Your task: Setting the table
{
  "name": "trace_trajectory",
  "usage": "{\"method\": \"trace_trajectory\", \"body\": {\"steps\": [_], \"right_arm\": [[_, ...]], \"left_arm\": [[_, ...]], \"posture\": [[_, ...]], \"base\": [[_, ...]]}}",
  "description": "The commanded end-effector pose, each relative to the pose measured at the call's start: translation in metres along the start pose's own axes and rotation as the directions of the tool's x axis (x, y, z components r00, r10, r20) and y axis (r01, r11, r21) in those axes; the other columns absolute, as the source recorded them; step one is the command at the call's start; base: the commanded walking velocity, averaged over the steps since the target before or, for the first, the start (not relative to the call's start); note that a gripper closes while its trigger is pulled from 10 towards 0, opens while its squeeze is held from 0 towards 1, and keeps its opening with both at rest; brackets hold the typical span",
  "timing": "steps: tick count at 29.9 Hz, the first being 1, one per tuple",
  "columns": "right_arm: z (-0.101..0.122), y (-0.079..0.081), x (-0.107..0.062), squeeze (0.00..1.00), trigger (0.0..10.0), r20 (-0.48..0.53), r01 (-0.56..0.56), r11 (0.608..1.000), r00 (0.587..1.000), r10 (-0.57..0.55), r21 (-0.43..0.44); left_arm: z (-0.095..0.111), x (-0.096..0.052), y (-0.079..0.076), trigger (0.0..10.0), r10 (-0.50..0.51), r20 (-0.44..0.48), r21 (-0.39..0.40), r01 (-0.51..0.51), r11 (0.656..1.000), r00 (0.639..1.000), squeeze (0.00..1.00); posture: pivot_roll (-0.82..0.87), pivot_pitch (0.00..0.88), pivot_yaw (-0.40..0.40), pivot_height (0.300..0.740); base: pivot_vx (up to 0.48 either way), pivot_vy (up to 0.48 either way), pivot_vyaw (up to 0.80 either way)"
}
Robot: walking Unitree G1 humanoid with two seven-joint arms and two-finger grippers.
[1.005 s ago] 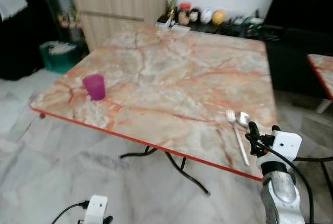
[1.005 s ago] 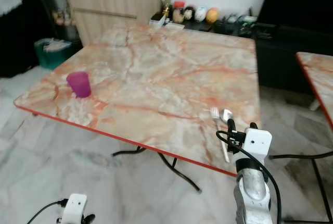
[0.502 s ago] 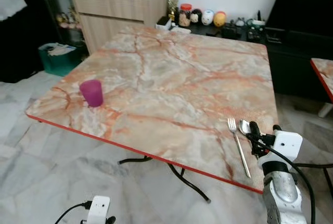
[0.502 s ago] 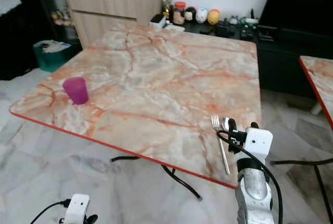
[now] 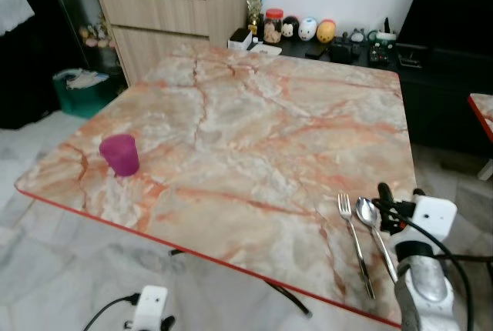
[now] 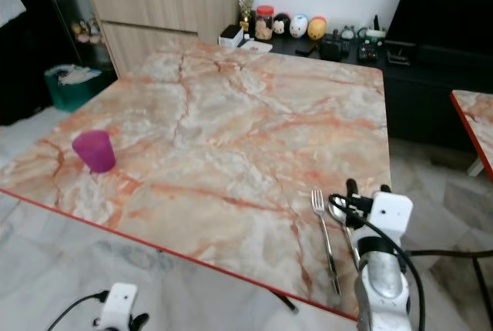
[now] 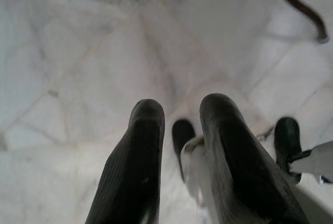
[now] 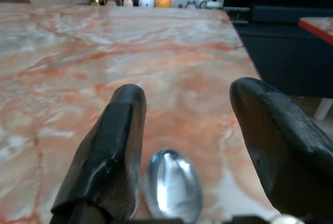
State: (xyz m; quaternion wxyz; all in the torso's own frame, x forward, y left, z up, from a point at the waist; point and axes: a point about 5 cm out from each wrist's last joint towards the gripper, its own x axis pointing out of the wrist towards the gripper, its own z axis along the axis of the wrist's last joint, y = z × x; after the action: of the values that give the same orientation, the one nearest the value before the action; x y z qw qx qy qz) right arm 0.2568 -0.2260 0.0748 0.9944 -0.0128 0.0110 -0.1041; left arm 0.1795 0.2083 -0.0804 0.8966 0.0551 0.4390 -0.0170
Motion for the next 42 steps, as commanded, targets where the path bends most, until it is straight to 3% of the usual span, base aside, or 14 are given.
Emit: {"method": "trace_trajectory", "body": {"steps": [1,4,9,12,20,26,27,28,29,34,35,42], "right_arm": [[0.001,-0.003,-0.003,0.00,10.0,-0.002,0.009,1.000,1.000,-0.009,-0.007],[-0.001,-0.005,-0.013,0.00,10.0,-0.024,0.013,1.000,1.000,-0.014,-0.021],[-0.003,-0.018,-0.046,0.00,10.0,-0.100,0.028,0.999,0.994,-0.032,-0.047],[-0.001,-0.025,-0.054,0.00,10.0,-0.118,0.030,0.999,0.992,-0.035,-0.038],[0.010,-0.025,-0.051,0.00,10.0,-0.150,-0.056,0.997,0.988,0.049,-0.044],[0.003,-0.026,-0.039,0.00,10.0,-0.260,-0.063,0.998,0.964,0.056,-0.020],[0.005,-0.023,-0.035,0.08,10.0,-0.263,-0.095,0.995,0.960,0.093,0.007],[0.006,-0.022,-0.034,0.75,10.0,-0.261,-0.111,0.994,0.959,0.107,0.000],[0.007,-0.020,-0.033,1.00,10.0,-0.258,-0.125,0.992,0.959,0.120,-0.002],[0.004,-0.020,-0.031,1.00,10.0,-0.311,-0.148,0.989,0.940,0.140,-0.005],[0.003,-0.020,-0.031,0.00,10.0,-0.335,-0.158,0.987,0.930,0.150,0.001],[-0.001,-0.029,-0.031,0.00,9.8,-0.403,-0.143,0.990,0.906,0.133,0.004]], "left_arm": [[-0.006,-0.001,-0.001,10.0,-0.004,-0.023,-0.010,0.004,1.000,1.000,0.00],[-0.007,-0.001,-0.001,10.0,-0.005,-0.025,-0.010,0.005,1.000,1.000,0.00],[-0.006,-0.001,-0.003,10.0,-0.007,-0.025,-0.004,0.007,1.000,1.000,0.00],[-0.005,0.000,-0.004,10.0,-0.011,-0.024,0.002,0.011,1.000,1.000,0.00],[0.001,0.001,-0.008,10.0,-0.026,-0.006,0.005,0.026,1.000,1.000,0.00],[0.003,0.002,-0.007,10.0,-0.032,0.001,0.009,0.032,0.999,0.999,0.00],[0.002,0.001,-0.006,10.0,-0.031,-0.003,0.010,0.031,0.999,1.000,0.00],[0.002,0.001,-0.006,10.0,-0.032,-0.006,0.010,0.032,0.999,0.999,0.00],[0.001,0.001,-0.005,10.0,-0.032,-0.010,0.011,0.032,0.999,0.999,0.00],[0.000,0.001,-0.005,10.0,-0.033,-0.014,0.012,0.033,0.999,0.999,0.00],[-0.001,0.001,-0.005,10.0,-0.033,-0.015,0.013,0.033,0.999,0.999,0.00],[-0.002,0.001,-0.006,10.0,-0.039,-0.020,0.018,0.039,0.999,0.999,0.00]], "posture": [[0.00,0.000,-0.031,0.740],[0.00,0.000,-0.032,0.740],[-0.01,0.000,-0.029,0.740],[-0.02,0.000,-0.023,0.740],[-0.02,0.000,-0.022,0.740],[-0.01,0.000,-0.024,0.740],[-0.01,0.000,-0.024,0.740],[-0.01,0.000,-0.024,0.740],[0.00,0.000,-0.024,0.740],[-0.01,0.000,-0.024,0.740],[-0.01,0.000,-0.022,0.740],[-0.01,0.000,-0.016,0.740]], "base": [[0.000,0.000,0.00],[0.000,0.000,0.00],[0.000,0.000,0.00],[0.000,0.000,0.00],[0.000,0.000,0.00],[0.000,0.000,0.00],[0.000,0.000,0.00],[0.000,0.000,0.00],[0.000,0.000,0.00],[0.000,0.000,0.00],[0.000,0.000,0.00],[0.000,0.000,0.00]]}}
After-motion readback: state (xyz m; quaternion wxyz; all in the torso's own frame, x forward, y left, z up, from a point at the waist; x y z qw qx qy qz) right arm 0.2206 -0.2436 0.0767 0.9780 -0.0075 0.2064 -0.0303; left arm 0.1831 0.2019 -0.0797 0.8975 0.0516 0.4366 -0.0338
